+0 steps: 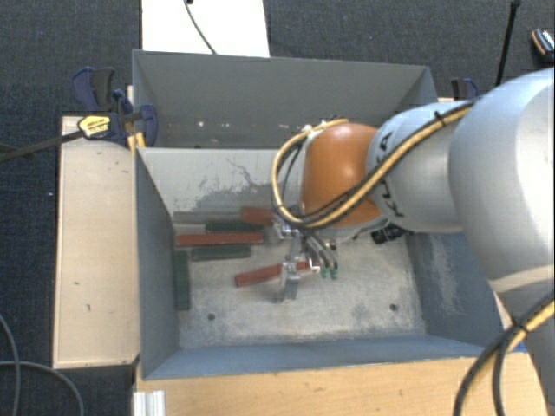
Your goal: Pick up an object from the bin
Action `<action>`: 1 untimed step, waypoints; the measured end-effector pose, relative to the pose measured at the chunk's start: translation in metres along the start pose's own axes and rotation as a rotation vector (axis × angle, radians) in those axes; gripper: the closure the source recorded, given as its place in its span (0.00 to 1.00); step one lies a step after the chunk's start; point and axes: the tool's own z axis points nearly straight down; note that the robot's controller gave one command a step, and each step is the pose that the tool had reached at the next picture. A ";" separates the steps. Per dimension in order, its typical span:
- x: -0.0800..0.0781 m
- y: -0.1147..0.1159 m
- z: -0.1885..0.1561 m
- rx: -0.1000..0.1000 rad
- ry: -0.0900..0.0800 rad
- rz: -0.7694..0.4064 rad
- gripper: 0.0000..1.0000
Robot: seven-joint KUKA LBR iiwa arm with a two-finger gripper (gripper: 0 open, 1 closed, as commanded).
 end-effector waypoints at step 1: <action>-0.001 0.000 -0.001 -0.001 -0.002 0.010 0.00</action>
Offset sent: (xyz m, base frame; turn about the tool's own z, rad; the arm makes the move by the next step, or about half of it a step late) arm 0.0000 0.0000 0.0000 0.0000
